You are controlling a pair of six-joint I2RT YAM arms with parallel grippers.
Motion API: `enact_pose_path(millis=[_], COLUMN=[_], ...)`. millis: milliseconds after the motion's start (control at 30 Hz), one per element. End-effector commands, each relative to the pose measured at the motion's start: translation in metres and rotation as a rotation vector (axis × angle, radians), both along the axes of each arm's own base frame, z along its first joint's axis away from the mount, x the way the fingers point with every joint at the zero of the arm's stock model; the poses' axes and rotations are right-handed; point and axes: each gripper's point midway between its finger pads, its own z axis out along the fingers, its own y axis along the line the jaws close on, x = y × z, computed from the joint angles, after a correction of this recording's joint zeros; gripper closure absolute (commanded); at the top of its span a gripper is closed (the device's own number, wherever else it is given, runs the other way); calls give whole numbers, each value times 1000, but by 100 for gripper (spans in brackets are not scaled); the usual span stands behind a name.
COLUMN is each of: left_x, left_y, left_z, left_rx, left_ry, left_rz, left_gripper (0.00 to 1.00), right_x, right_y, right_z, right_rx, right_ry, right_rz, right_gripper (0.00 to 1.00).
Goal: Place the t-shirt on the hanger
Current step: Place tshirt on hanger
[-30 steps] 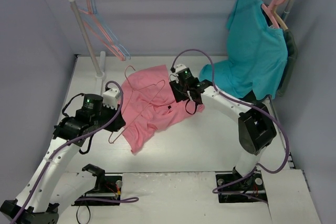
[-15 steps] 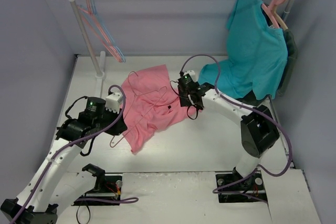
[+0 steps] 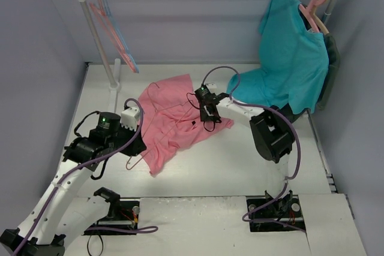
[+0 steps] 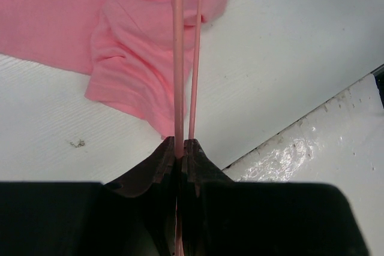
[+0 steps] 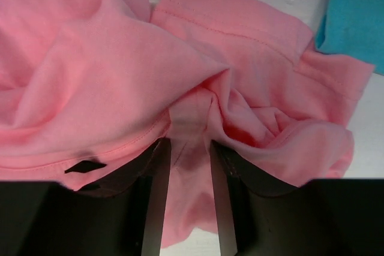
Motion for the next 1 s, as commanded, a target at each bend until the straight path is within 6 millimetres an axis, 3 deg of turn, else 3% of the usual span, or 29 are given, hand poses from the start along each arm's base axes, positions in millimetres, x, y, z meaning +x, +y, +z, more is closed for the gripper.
enact_pose_path(millis=[0,33,133,200,233,433,600,800,900,967], left_x=[2,1,-2,-2,-2,-5,2,16,14,11], left_y=[-13,-14,-20,-23,-25,-37,-32,-5,-3,-3], left_z=[16,15,12,9,8,-2,-9,-6,-6,-8], left_rx=[-64,-66,-78,-77,-75,-61,-16,77,78,74], left_ry=[-41,-37,-22,-12,-9,10,5,-52,-51,-40], left_rz=[-37,-43,-77,-86,-96,-151,-120,42,51,44], left_gripper=[100,100,100,100,100,100,100,100,100,100], right_x=[24,25,24,19,19,-2,-13,-4,7,13], right_y=[6,4,-2,-8,-9,-20,-20,-2,4,5], right_z=[23,22,31,35,51,74,76,73,75,66], right_rx=[50,48,31,11,23,26,46,110,106,89], right_ry=[-85,-87,-110,-118,-153,-189,-179,-163,-178,-166], right_rz=[-36,-37,-20,6,13,103,143,77,39,20], right_gripper=[71,81,97,100,100,100,100,75,71,71])
